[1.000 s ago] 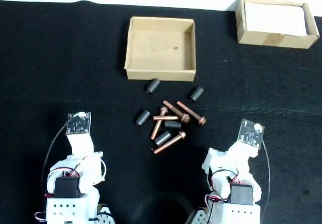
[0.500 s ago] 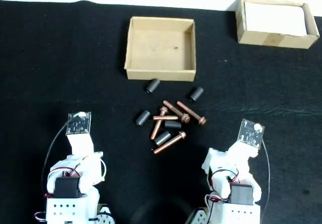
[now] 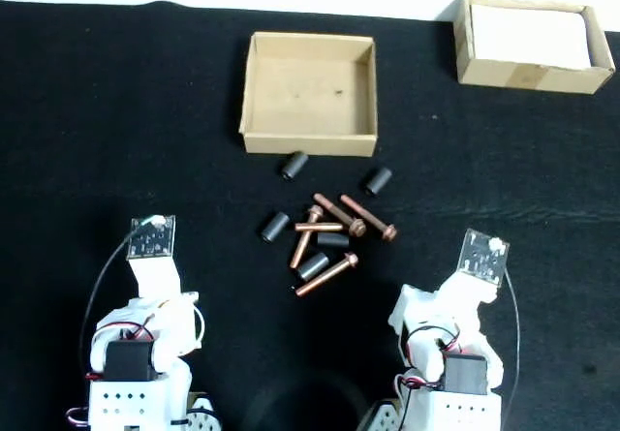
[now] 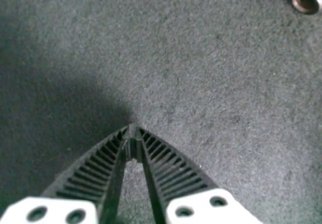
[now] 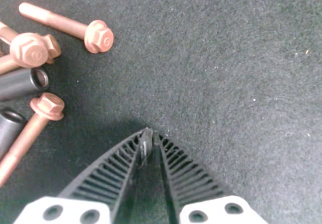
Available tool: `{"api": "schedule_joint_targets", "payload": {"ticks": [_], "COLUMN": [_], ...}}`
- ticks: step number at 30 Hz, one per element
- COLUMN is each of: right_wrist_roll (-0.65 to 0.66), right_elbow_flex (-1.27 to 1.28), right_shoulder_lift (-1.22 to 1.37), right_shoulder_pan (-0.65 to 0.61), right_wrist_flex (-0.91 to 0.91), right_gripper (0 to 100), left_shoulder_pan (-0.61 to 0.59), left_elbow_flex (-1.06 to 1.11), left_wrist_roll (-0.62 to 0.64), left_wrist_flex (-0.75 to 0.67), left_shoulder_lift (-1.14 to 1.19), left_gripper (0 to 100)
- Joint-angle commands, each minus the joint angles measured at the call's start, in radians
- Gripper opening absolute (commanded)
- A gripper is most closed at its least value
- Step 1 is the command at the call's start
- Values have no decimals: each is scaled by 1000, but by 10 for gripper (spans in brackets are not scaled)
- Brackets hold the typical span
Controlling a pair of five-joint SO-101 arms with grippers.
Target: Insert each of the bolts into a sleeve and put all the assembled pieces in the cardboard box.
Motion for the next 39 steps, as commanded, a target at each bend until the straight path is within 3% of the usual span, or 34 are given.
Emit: {"api": "schedule_joint_targets", "payload": {"ticks": [1, 31, 39], "right_wrist_roll": [-3, -3, -3], "right_elbow_flex": [127, 127, 127], "right_shoulder_lift": [2, 2, 2], "right_shoulder_pan": [-7, -7, -7], "right_wrist_flex": [4, 4, 4], "right_gripper": [8, 8, 8], "left_shoulder_pan": [12, 16, 153], "left_elbow_flex": [15, 15, -27], "left_wrist_roll": [-3, -2, -9], "left_wrist_flex": [5, 5, 3], "left_shoulder_lift": [-7, -7, -7], "left_gripper": [11, 11, 13]}}
